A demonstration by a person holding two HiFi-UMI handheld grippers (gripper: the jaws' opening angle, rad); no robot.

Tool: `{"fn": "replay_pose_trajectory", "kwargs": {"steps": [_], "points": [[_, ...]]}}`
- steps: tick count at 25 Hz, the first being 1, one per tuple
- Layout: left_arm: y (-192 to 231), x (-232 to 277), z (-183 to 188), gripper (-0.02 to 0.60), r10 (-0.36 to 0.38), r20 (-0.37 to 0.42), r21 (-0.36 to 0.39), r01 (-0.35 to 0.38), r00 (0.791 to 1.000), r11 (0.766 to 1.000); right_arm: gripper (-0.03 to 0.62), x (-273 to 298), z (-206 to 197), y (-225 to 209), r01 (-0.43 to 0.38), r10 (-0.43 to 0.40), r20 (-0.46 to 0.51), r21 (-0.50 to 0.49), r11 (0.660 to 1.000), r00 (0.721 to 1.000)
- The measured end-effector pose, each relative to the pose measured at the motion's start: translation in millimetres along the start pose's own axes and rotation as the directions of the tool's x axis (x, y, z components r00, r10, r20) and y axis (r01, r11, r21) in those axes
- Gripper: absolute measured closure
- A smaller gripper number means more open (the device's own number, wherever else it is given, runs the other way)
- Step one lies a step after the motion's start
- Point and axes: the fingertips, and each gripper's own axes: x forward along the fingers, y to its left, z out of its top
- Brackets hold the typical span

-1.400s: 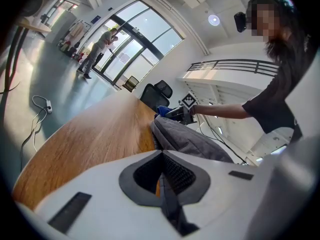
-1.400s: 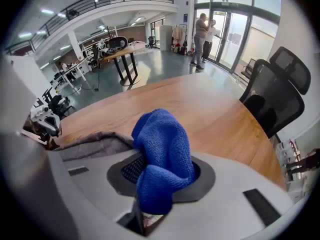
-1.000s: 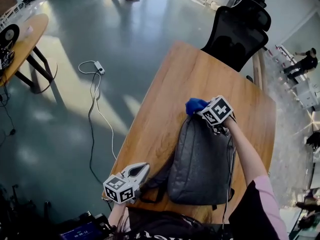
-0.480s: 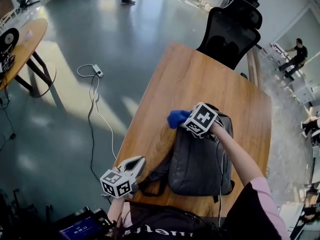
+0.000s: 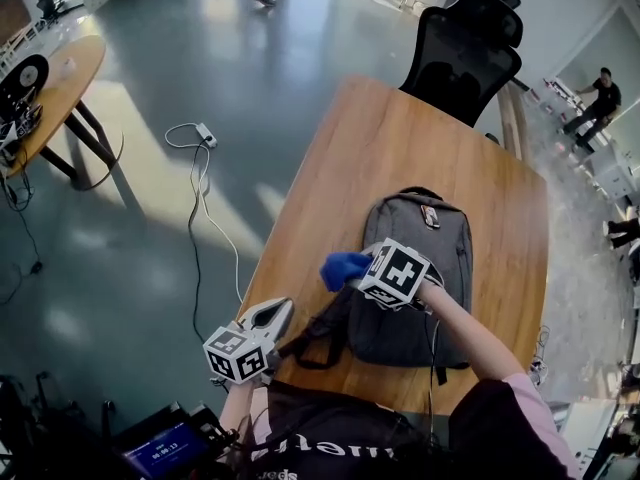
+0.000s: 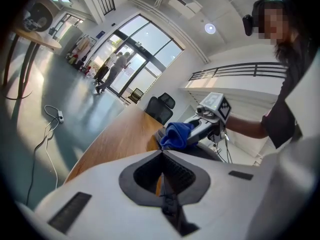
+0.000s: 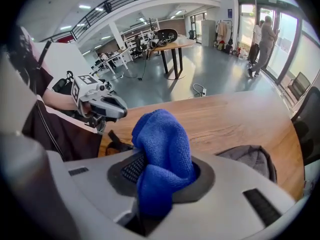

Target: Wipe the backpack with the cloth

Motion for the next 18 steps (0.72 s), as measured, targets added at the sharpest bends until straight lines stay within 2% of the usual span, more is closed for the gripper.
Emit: {"fn": "replay_pose_trajectory", "kwargs": {"steps": [6,10,14,18], "points": [[-14,-29,-5,0.581,0.028,0.014,0.009,-0.028,1.0,1.0,0.473,-3,-9,83,-0.026,0.024,0.061,0.032,0.999,0.998],[-19,-33,-4,0.581,0.024,0.009,0.021,-0.024,1.0,0.999,0.473,-3,-14,118,0.005,-0.008,0.102,0.03,1.0,0.995],[-25,-36,-5,0.581,0.018,0.001,0.033,-0.018,1.0,0.999,0.473,-13,-10,153,-0.042,0.016,0.188,0.135,0.99,0.982],[-37,-34,-6,0.581,0.01,0.002,0.052,-0.01,1.0,0.999,0.473,-17,-18,177,-0.085,0.016,0.266,0.253,0.964,0.964]]}}
